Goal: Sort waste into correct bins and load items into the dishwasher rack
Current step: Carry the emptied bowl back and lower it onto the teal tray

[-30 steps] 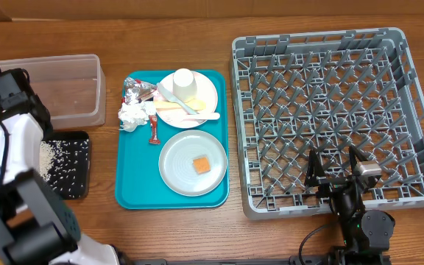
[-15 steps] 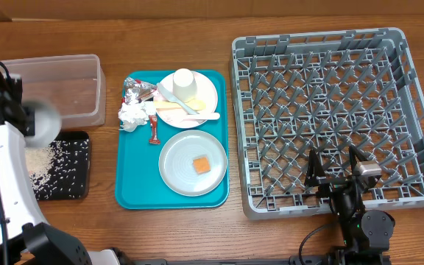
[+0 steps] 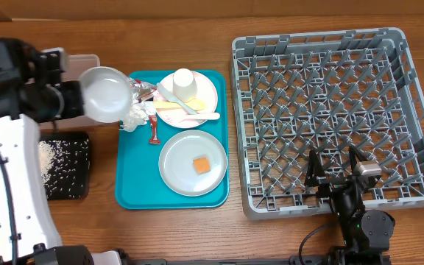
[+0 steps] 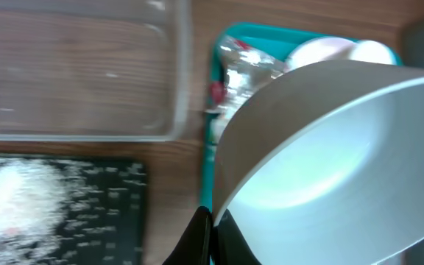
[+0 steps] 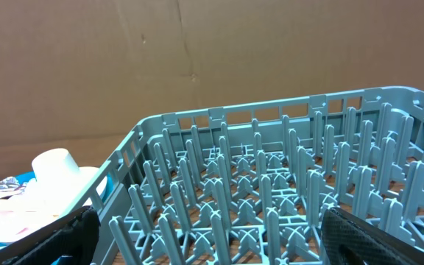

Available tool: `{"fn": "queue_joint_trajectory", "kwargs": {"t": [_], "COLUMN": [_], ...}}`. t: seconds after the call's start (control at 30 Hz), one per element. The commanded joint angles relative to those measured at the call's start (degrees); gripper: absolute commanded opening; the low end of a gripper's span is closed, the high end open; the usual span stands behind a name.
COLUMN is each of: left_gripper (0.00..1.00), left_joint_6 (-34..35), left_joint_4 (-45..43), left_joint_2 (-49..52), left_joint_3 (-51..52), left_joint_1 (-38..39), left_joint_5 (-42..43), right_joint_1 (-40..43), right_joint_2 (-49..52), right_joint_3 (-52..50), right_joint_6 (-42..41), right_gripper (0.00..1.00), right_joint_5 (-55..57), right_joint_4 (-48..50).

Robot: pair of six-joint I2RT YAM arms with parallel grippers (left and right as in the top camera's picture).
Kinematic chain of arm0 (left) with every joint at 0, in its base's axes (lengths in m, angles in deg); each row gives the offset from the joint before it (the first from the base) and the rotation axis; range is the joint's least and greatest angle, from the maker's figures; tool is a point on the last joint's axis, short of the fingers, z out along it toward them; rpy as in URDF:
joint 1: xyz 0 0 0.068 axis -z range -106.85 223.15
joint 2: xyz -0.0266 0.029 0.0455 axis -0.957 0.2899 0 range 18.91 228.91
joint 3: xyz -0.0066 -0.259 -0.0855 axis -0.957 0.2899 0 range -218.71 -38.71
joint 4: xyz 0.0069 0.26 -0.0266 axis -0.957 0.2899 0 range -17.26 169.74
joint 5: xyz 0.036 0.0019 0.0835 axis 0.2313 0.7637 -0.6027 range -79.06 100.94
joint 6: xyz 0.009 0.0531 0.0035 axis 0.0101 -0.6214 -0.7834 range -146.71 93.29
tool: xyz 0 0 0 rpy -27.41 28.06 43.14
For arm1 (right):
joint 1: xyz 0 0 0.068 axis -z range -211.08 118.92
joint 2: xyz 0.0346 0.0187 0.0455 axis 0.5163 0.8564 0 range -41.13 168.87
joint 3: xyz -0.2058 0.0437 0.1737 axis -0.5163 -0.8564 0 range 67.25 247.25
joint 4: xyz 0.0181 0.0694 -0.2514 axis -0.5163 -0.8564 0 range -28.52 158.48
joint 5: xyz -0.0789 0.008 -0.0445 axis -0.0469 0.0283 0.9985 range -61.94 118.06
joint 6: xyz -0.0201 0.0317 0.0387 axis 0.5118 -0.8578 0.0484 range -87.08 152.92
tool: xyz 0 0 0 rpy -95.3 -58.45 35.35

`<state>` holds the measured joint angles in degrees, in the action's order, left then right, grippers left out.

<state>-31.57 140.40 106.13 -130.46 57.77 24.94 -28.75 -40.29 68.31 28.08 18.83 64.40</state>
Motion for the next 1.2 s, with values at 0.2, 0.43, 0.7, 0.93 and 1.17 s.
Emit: {"fn": "queue_joint_trajectory", "kwargs": {"t": [0.2, 0.43, 0.7, 0.93, 1.17], "left_gripper": [0.04, 0.04, 0.04, 0.04, 0.04], "left_joint_6": [12.48, 17.38, 20.72, 24.7, 31.43], "left_joint_4": [-0.37, -2.36, -1.42, -1.4, -1.53], "left_joint_2": [-0.98, -0.98, -0.98, -0.98, -0.98], "left_joint_3": [8.66, 18.91, 22.21, 24.9, 28.22], "left_joint_1": [10.23, 10.19, 10.12, 10.12, 10.12], "left_joint_5": [-0.35, -3.37, -7.1, -10.01, -15.61], "right_joint_1": [0.31, 0.31, 0.31, 0.31, 0.31], "right_joint_2": [-0.68, -0.68, -0.68, -0.68, -0.68], "right_joint_3": [-0.61, -0.61, -0.61, -0.61, -0.61], "right_joint_6": [0.17, 0.17, 0.17, 0.17, 0.17], "right_gripper": [1.0, 1.0, 1.0, 1.0, 1.0], "right_joint_5": [-0.31, -0.31, -0.31, -0.31, -0.31], "right_joint_4": [0.31, 0.31, 0.33, 0.31, 0.31]}}
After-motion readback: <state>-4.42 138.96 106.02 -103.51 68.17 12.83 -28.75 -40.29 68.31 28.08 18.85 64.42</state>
